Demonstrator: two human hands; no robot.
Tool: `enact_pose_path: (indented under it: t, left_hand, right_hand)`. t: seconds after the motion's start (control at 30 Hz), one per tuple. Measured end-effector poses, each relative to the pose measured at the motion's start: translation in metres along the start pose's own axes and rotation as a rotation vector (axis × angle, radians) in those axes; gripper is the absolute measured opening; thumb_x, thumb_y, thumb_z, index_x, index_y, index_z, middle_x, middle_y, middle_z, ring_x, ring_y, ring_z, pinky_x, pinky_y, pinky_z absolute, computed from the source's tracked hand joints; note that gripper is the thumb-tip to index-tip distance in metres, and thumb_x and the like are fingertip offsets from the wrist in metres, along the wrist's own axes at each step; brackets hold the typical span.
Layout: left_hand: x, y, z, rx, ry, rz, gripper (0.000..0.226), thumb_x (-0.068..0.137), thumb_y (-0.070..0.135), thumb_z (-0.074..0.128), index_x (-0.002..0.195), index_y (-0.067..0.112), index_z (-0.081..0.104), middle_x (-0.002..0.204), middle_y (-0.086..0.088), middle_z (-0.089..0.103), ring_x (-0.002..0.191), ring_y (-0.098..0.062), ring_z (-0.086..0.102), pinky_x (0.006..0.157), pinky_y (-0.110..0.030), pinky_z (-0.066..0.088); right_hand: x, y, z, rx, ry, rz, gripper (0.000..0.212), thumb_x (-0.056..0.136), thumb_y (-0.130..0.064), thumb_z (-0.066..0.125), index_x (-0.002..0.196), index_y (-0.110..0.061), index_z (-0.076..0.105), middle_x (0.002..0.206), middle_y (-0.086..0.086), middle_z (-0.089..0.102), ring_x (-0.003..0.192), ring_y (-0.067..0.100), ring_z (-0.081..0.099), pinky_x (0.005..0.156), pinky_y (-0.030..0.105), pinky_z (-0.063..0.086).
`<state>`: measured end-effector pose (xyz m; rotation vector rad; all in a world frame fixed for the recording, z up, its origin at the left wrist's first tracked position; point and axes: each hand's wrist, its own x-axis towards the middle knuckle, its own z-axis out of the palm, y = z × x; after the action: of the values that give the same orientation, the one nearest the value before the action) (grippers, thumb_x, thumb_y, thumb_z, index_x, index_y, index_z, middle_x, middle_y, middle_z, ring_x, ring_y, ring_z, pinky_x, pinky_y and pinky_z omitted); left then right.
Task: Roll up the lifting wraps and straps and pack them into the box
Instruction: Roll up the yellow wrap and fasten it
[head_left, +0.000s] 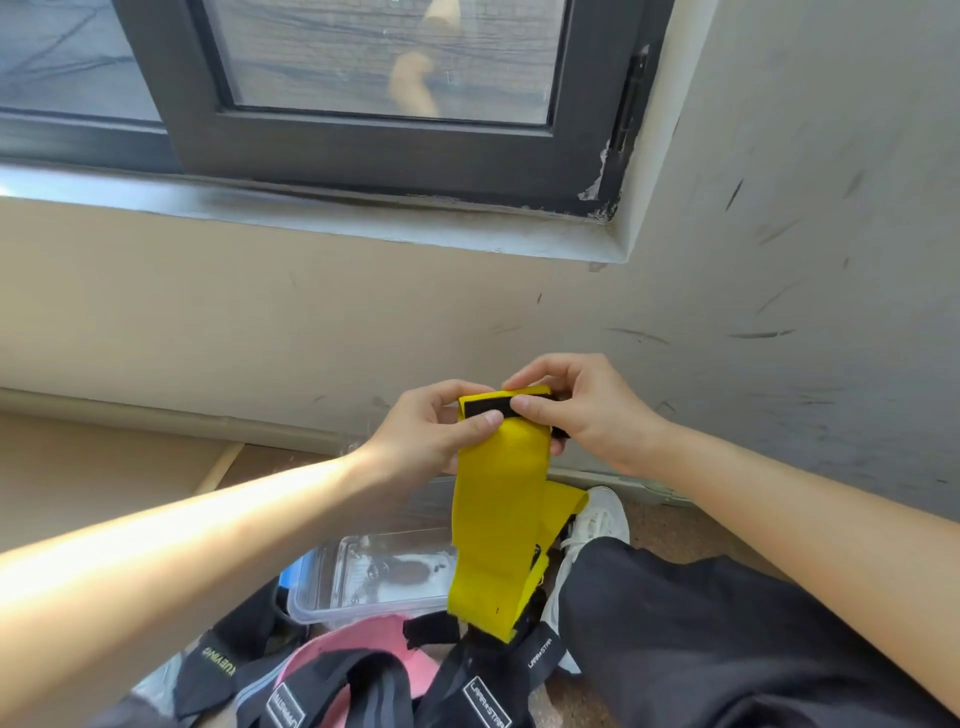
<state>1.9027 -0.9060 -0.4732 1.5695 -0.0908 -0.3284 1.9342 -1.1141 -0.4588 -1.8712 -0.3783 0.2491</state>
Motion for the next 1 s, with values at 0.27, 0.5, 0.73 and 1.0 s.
enact_pose_path:
  t: [0.27, 0.5, 0.73, 1.0]
  left_hand:
    - [0.013, -0.012, -0.005, -0.038, 0.043, 0.067, 0.018, 0.100, 0.014, 0.061, 0.116, 0.009, 0.069, 0.097, -0.014, 0.075, 0.081, -0.020, 0.071, 0.063, -0.031, 0.059]
    - [0.012, -0.012, -0.006, -0.063, 0.012, 0.116, 0.021, 0.097, 0.012, 0.063, 0.117, 0.013, 0.070, 0.099, -0.007, 0.078, 0.088, -0.017, 0.075, 0.068, -0.028, 0.060]
    - [0.009, -0.012, -0.009, -0.075, 0.042, 0.074, 0.024, 0.095, 0.015, 0.068, 0.118, 0.010, 0.070, 0.098, -0.009, 0.079, 0.085, -0.018, 0.076, 0.066, -0.025, 0.058]
    - [0.006, -0.017, -0.009, 0.113, 0.107, 0.197, 0.020, 0.089, 0.012, 0.076, 0.108, 0.017, 0.073, 0.102, -0.012, 0.078, 0.093, -0.026, 0.075, 0.082, -0.037, 0.063]
  right_hand:
    - [0.007, 0.008, -0.001, 0.131, -0.021, 0.075, 0.034, 0.091, -0.033, 0.069, 0.118, -0.012, 0.071, 0.097, 0.008, 0.069, 0.070, 0.013, 0.067, 0.047, 0.027, 0.052]
    - [0.009, 0.013, -0.003, 0.231, -0.074, 0.171, 0.025, 0.096, -0.024, 0.065, 0.117, -0.012, 0.073, 0.092, 0.003, 0.071, 0.072, 0.011, 0.067, 0.050, 0.024, 0.051]
    - [0.007, 0.013, -0.004, 0.149, -0.122, 0.075, 0.025, 0.089, -0.013, 0.075, 0.114, -0.015, 0.073, 0.102, 0.006, 0.072, 0.085, 0.014, 0.071, 0.057, 0.025, 0.056]
    - [0.003, 0.006, -0.009, 0.122, -0.222, 0.220, 0.041, 0.084, -0.043, 0.068, 0.115, -0.014, 0.072, 0.102, 0.010, 0.074, 0.090, 0.025, 0.074, 0.061, 0.029, 0.062]
